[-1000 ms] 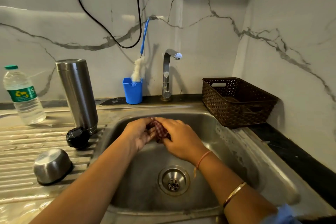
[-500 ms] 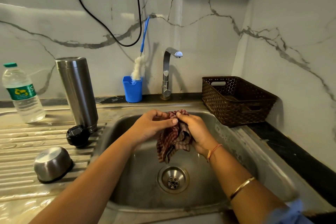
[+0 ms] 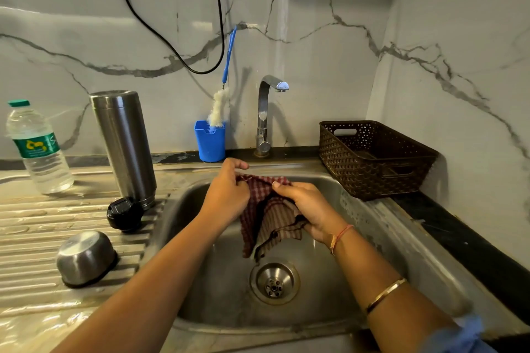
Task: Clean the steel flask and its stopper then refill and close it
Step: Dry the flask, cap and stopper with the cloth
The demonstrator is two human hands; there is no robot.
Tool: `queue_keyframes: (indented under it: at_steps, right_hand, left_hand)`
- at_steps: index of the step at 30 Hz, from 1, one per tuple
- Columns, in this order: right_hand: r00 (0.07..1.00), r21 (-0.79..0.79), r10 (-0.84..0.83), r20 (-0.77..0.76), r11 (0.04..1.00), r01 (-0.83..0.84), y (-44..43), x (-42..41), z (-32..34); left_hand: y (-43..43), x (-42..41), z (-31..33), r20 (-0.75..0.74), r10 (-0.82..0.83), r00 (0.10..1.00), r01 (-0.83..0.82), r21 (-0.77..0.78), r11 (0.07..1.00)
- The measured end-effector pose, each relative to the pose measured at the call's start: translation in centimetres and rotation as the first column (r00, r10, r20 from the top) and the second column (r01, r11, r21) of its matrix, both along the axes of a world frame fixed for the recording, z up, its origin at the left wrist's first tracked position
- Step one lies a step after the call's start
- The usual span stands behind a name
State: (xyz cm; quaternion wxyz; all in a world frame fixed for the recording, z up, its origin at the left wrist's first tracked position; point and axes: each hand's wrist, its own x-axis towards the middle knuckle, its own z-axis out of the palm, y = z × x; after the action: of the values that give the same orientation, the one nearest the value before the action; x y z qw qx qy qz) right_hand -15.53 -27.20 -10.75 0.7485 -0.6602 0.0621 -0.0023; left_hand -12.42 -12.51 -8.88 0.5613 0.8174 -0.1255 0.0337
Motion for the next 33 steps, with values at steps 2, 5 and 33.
queue_keyframes:
  at_steps: [2, 5, 33]
  right_hand:
    - [0.997, -0.093, 0.072, -0.013, 0.993, -0.072, -0.2, -0.3, 0.3]
    - [0.996, -0.332, 0.086, -0.013, 0.939, -0.086, -0.6, -0.6, 1.0]
    - [0.997, -0.931, 0.065, 0.048, 0.365, 0.021, -3.0, -0.3, 0.7]
  left_hand:
    - [0.4, 0.1, -0.1, 0.109, 0.053, 0.993, -0.065, 0.112, 0.992]
    - [1.4, 0.5, -0.3, 0.259, 0.063, 0.964, -0.125, 0.227, 0.966]
    - [0.8, 1.1, 1.6, 0.115, -0.387, 0.915, 0.111, 0.85, 0.516]
